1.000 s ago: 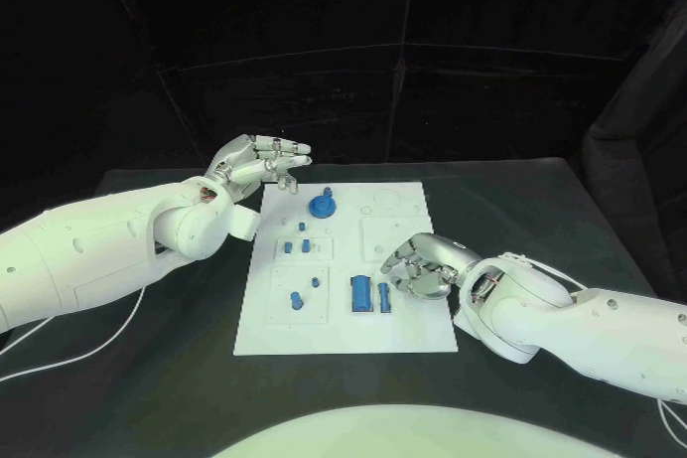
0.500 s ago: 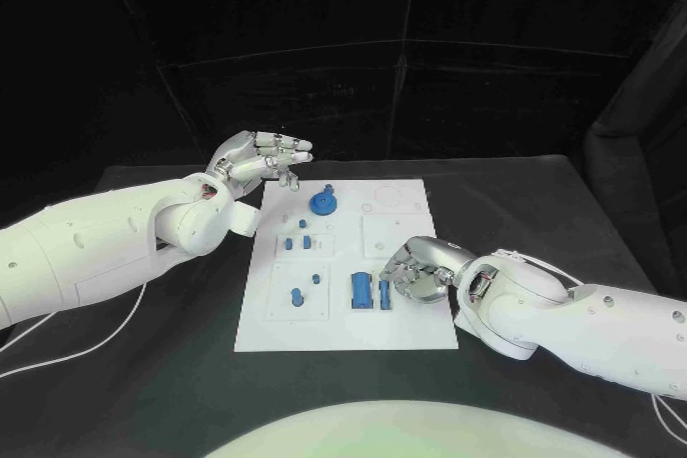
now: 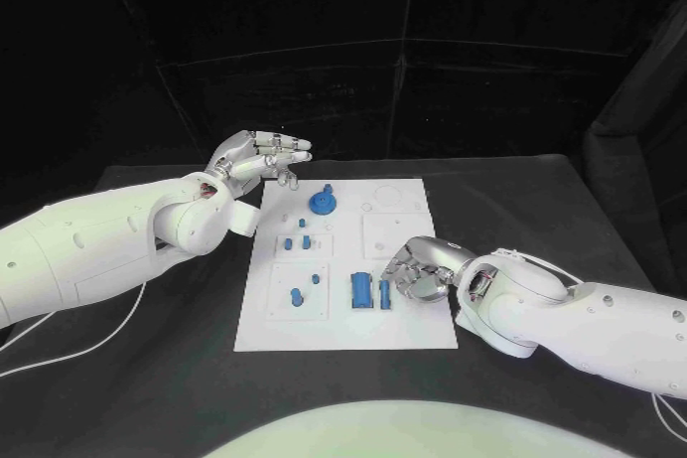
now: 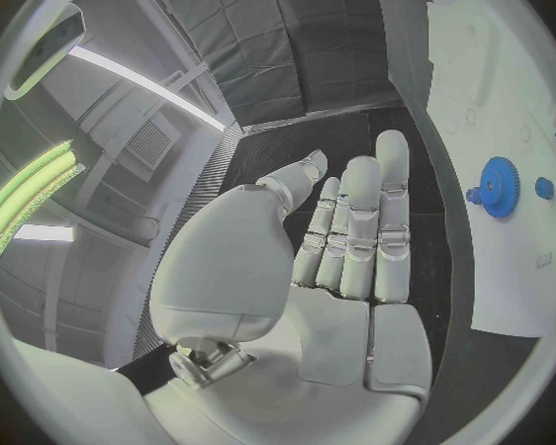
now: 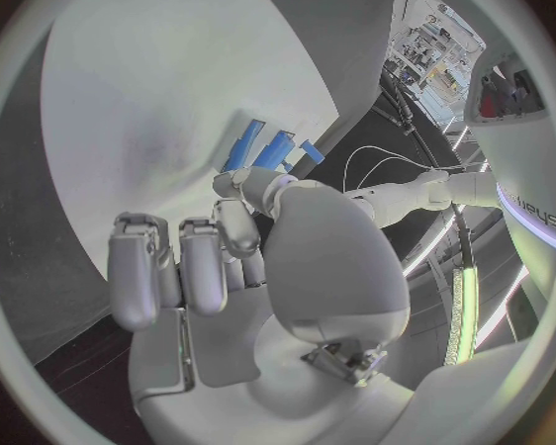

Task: Assemble the parts on the task board

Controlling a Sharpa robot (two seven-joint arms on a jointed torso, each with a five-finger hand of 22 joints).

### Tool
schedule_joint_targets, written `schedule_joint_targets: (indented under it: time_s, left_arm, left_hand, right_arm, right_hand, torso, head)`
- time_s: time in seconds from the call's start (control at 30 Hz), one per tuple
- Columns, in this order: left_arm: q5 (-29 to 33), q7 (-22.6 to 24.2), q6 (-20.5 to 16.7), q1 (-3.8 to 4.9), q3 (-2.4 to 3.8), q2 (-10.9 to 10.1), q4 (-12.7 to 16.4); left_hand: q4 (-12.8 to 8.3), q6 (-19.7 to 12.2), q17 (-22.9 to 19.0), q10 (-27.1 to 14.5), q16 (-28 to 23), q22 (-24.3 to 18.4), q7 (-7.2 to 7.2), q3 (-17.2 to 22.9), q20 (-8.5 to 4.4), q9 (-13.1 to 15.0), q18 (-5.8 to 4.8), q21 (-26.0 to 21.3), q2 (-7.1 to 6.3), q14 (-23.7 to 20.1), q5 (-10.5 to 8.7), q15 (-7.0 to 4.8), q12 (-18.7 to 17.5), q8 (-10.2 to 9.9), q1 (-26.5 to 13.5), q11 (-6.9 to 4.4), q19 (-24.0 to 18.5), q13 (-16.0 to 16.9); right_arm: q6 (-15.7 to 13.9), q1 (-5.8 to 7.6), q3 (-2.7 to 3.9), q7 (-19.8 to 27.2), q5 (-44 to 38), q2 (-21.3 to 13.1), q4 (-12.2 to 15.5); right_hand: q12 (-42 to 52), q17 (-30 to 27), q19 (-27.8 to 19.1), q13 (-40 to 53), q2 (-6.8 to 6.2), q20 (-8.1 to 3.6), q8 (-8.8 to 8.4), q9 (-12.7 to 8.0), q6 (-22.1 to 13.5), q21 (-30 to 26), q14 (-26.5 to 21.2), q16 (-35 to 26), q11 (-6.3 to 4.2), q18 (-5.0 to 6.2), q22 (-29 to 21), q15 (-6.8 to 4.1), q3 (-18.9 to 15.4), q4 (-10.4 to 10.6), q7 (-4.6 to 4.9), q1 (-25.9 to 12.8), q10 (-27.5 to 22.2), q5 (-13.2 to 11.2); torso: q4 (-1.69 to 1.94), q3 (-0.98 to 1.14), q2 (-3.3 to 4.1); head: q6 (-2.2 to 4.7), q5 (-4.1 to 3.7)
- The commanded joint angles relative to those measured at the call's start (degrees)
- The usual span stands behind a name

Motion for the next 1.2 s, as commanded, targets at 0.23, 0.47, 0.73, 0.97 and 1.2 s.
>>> schedule_joint_targets:
  time_s: [0.23,0.47,0.73,0.97,1.2]
  left_arm:
    - [0.18,0.16,0.42,0.09,0.05,-0.02,0.00]
    - [0.18,0.09,0.40,0.09,0.05,-0.06,0.05]
    - [0.18,0.03,0.39,0.09,0.05,-0.07,0.06]
    - [0.18,-0.01,0.43,0.09,0.05,-0.05,0.05]
    - [0.18,-0.06,0.50,0.09,0.05,-0.04,0.06]
  left_hand:
    - [-0.35,-0.51,-0.07,-0.42,0.30,-0.09,0.00,0.05,0.27,0.01,0.81,-0.22,0.12,-0.45,0.27,0.00,0.37,0.22,0.66,0.07,-0.08,-0.08]
    - [-0.39,-0.56,-0.10,-0.48,0.33,-0.09,0.01,0.09,0.27,0.00,0.82,-0.22,0.16,-0.46,0.27,0.00,0.40,0.25,0.71,0.07,-0.08,-0.09]
    - [-0.45,-0.62,-0.12,-0.55,0.35,-0.09,0.02,0.12,0.27,-0.01,0.82,-0.21,0.18,-0.47,0.27,-0.01,0.43,0.26,0.78,0.08,-0.08,-0.10]
    - [-0.45,-0.62,-0.12,-0.55,0.35,-0.09,0.02,0.12,0.27,-0.01,0.82,-0.21,0.18,-0.47,0.27,-0.01,0.43,0.26,0.78,0.08,-0.08,-0.10]
    - [-0.45,-0.62,-0.12,-0.55,0.35,-0.09,0.02,0.12,0.27,-0.01,0.82,-0.21,0.18,-0.47,0.27,-0.01,0.43,0.26,0.78,0.08,-0.08,-0.10]
  right_arm:
    - [-5.68,0.02,0.00,0.82,-0.41,0.08,-0.24]
    - [-5.82,0.02,0.00,0.15,-0.04,0.21,-0.67]
    - [-4.44,0.01,0.00,-1.39,-0.41,0.71,-1.35]
    - [-3.55,0.00,0.00,-1.98,-0.50,1.43,-1.70]
    - [-3.37,-0.01,0.00,-4.12,-1.82,2.25,-2.45]
  right_hand:
    - [-2.88,2.13,1.68,-2.38,-1.14,1.24,-0.77,-2.76,-9.09,-0.10,3.52,0.20,1.39,-0.76,7.59,0.95,-1.37,0.31,1.70,-3.89,-1.50,-10.65]
    - [-2.64,2.17,1.72,-2.72,-0.95,1.35,0.48,-2.24,-6.01,-0.17,3.52,0.21,1.18,-0.75,7.56,0.89,-7.88,2.30,1.13,-5.89,-1.27,-30.15]
    - [-1.94,2.20,1.81,-2.54,-0.33,0.67,2.08,-2.07,-2.60,-0.18,3.55,0.17,0.31,-0.77,7.61,0.16,-12.69,3.39,0.10,-5.90,-0.87,-34.52]
    - [-1.80,2.29,1.85,-2.56,0.14,0.20,3.00,-1.96,-0.62,-0.20,3.58,0.18,-0.21,-0.78,7.62,-0.32,-15.74,3.75,-0.58,-5.65,-0.73,-34.60]
    - [-1.67,2.38,1.93,-2.52,0.70,-0.12,3.46,-1.92,0.60,-0.16,3.60,0.20,-0.57,-0.80,7.71,-0.63,-17.71,3.71,-0.98,-5.00,-0.60,-34.61]
  torso:
    - [0.06,0.00,0.02]
    - [0.02,-0.02,0.05]
    - [0.09,0.03,0.05]
    - [0.04,0.03,0.08]
    - [0.04,0.04,0.09]
  head:
    - [0.11,0.02]
    - [0.02,0.01]
    - [-0.22,0.11]
    - [-0.31,0.19]
    - [-0.55,0.20]
